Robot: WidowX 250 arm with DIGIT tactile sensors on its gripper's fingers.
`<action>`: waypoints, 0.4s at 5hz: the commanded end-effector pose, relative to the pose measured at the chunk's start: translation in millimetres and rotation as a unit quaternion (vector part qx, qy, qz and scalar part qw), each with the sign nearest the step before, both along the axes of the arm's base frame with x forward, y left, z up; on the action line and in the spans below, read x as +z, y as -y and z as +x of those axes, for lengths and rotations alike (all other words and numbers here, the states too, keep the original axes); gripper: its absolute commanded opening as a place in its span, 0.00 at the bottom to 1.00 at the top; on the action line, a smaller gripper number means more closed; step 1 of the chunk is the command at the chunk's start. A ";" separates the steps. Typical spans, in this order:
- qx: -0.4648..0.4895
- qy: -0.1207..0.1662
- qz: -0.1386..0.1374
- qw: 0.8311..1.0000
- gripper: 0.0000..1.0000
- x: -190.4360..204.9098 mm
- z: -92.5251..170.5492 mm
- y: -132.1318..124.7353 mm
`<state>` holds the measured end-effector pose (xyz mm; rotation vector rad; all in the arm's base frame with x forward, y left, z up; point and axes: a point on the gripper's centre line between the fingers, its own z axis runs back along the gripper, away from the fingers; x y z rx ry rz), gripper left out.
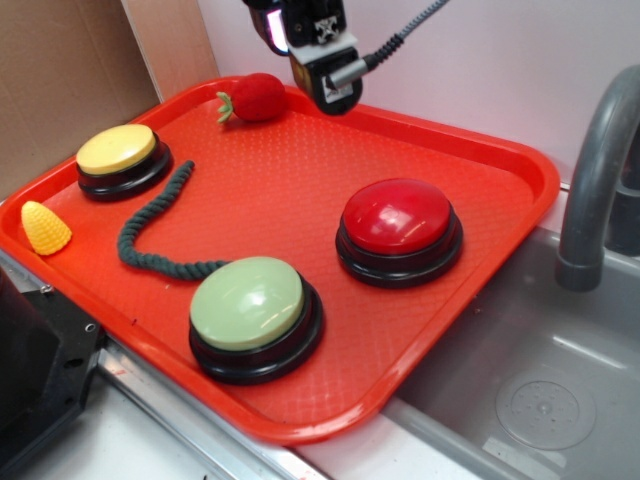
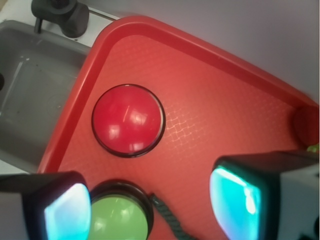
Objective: Push the red button.
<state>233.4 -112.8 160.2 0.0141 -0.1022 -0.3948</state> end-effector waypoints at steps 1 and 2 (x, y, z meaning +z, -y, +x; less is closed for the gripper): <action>0.024 0.023 -0.019 0.999 1.00 22.4 -5.1 1.1; 0.035 0.029 -0.020 0.999 1.00 24.4 -9.1 -0.6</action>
